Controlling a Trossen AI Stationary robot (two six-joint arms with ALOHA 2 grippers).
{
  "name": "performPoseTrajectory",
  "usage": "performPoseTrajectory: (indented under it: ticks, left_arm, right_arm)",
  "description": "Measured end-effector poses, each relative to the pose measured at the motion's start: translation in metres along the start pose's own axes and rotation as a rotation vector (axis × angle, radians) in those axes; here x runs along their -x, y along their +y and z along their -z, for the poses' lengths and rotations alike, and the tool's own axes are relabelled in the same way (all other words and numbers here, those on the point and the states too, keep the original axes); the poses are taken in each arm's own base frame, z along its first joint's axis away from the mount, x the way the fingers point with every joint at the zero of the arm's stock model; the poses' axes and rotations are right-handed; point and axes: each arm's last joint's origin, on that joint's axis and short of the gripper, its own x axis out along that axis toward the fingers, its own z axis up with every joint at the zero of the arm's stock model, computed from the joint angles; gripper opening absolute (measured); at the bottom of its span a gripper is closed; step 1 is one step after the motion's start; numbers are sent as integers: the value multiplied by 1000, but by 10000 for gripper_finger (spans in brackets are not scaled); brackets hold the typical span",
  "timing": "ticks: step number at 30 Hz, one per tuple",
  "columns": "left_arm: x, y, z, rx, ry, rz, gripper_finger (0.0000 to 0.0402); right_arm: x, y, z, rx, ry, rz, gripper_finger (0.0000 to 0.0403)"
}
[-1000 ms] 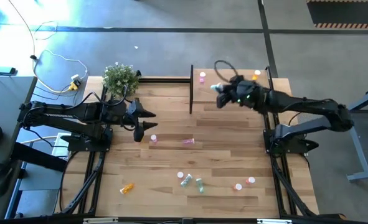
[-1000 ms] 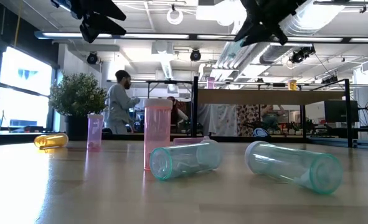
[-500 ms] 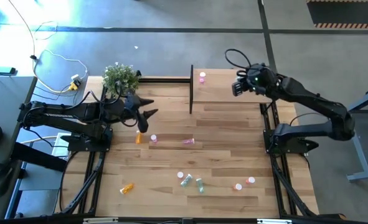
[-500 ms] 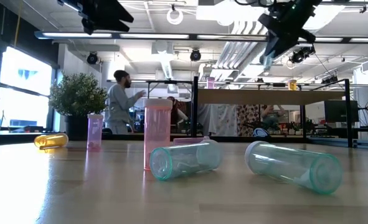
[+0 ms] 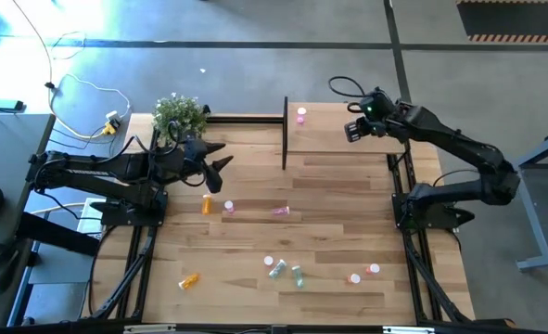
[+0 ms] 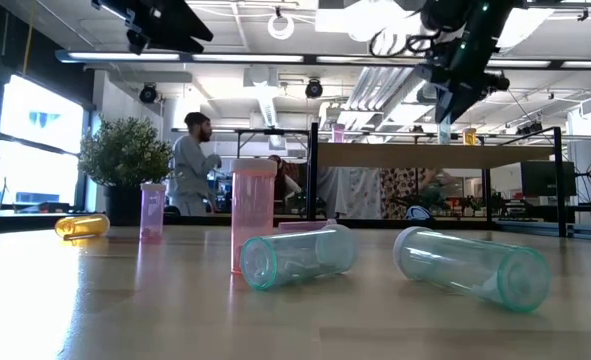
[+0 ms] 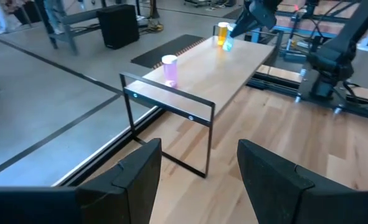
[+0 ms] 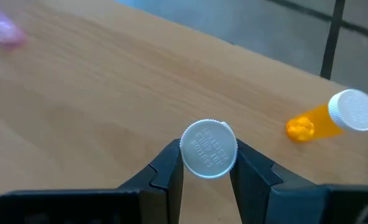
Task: Pick and place medicine bottles onto shelf by color
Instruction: Put the top blue pill bottle on the shelf
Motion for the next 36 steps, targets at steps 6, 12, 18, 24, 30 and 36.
performPoseTrajectory:
  ticks: [6, 12, 18, 24, 30, 36]
  left_arm:
    - [0, 1, 0, 1, -8, -41, 200]
    - [-1, 4, -1, 5, -8, -56, 200]
    - [-4, 10, -1, 16, -6, -87, 200]
    - [-7, 13, -2, 24, 4, -54, 200]
    - [-8, 15, -2, 29, 8, -49, 200]
    - [-9, 17, -2, 31, 8, -56, 200]
  right_arm:
    - [-13, -4, -7, -25, 6, 19, 95]
    - [-24, -5, -13, -36, -2, 11, 95]
    - [-34, -5, -17, -47, 12, 5, 95]
    - [-32, -5, -19, -52, 22, 3, 95]
    - [-26, -6, -24, -55, 14, -1, 96]
    - [-25, -6, -25, -58, 7, 18, 128]
